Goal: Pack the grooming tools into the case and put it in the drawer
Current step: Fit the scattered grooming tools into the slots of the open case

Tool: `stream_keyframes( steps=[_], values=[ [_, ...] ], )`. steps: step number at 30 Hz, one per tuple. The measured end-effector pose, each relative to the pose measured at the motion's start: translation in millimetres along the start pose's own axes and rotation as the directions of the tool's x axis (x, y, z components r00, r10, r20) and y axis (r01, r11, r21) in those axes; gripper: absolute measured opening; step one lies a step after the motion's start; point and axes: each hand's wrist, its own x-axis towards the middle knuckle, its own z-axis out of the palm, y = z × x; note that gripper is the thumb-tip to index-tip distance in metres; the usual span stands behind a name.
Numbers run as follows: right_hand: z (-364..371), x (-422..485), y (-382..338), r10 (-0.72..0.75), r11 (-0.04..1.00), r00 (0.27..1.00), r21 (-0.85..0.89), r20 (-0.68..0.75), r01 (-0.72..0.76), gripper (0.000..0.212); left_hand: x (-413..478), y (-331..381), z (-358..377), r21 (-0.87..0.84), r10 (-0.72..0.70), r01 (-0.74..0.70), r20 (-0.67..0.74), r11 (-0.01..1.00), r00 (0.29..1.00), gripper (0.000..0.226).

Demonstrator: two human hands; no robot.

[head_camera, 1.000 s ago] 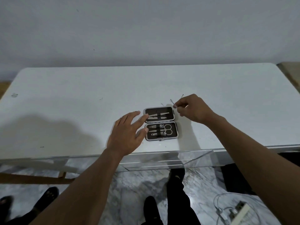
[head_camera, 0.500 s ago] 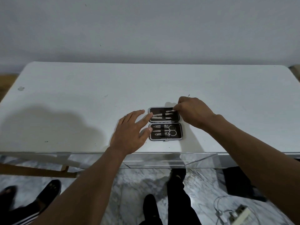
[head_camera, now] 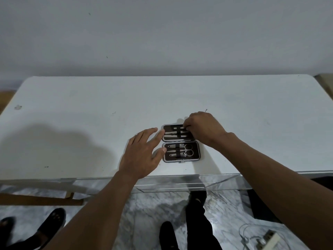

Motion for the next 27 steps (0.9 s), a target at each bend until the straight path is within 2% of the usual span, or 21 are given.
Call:
stream_keyframes(
  steps=[6, 16, 20, 23, 25, 27],
  values=[
    [4.8, 3.3, -12.8, -0.017, 0.998, 1.000, 0.057, 0.014, 0.017, 0.029, 0.2, 0.0, -0.5, 0.004, -0.004, 0.004, 0.008, 1.000, 1.000, 0.055],
    [5.6, 3.4, -10.4, 0.013, 0.993, 1.000, 0.121, -0.020, -0.011, 0.021, 0.0, -0.5, -0.9, -0.011, -0.004, 0.004, 0.006, 1.000, 1.000, 0.055],
    [-0.6, 5.8, 9.1, 0.143, 0.983, 0.979, 0.140, -0.146, -0.123, 0.031, 0.7, -0.9, -1.4, -0.013, -0.003, 0.004, 0.009, 1.000, 1.000, 0.055],
    [-5.4, 9.1, 34.6, 0.237, 0.971, 0.970, 0.048, -0.054, -0.235, 0.051, 0.7, -0.3, -1.7, -0.018, -0.007, 0.007, 0.015, 1.000, 1.000, 0.056],
    [-4.7, 9.0, 48.7, 0.269, 0.963, 0.963, 0.023, 0.010, -0.269, 0.050, 0.1, 0.1, -2.1, -0.026, -0.008, 0.008, 0.008, 1.000, 1.000, 0.055],
    [-2.7, 8.3, 57.9, 0.292, 0.956, 0.956, 0.022, 0.001, -0.292, 0.040, 0.1, 0.4, -2.6, -0.028, -0.009, 0.009, 0.010, 1.000, 1.000, 0.055]
  ],
)
